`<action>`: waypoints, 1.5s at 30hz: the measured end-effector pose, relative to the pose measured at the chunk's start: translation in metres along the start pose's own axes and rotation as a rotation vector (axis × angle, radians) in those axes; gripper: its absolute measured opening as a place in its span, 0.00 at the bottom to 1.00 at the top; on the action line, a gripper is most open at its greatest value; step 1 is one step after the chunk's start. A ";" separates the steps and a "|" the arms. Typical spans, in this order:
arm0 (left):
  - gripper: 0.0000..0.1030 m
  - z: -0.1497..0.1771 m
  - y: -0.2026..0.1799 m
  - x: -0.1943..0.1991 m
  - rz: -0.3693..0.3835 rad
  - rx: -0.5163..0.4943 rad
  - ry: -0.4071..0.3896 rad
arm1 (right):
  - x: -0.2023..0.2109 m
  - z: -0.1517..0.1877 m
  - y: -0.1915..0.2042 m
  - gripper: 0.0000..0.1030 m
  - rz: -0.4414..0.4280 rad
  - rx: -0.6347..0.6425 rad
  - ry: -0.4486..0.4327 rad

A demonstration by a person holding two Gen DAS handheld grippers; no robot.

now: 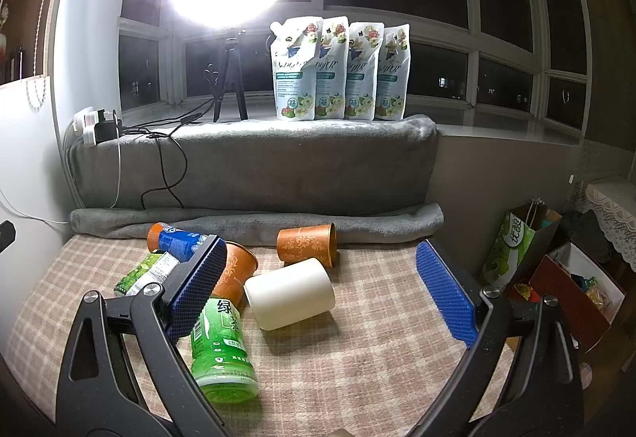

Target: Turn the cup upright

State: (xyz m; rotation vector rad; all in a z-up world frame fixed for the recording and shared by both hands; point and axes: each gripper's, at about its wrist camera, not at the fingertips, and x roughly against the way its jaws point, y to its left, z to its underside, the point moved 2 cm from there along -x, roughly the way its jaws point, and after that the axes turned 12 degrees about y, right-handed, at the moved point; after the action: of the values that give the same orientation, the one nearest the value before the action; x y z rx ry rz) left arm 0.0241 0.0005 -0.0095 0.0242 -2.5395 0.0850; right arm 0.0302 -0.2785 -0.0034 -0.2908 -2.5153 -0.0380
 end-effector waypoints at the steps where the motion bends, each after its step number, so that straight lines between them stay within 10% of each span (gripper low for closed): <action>1: 1.00 0.000 0.000 0.000 0.000 0.000 0.001 | 0.000 0.000 0.000 0.95 -0.001 -0.001 0.001; 45: 1.00 0.007 0.010 -0.025 0.040 0.026 0.077 | -0.037 0.005 0.025 0.95 -0.079 0.029 0.080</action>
State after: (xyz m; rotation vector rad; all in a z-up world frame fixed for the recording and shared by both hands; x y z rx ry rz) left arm 0.0407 0.0099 -0.0297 -0.0191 -2.4623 0.1327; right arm 0.0619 -0.2605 -0.0294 -0.1742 -2.4444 -0.0443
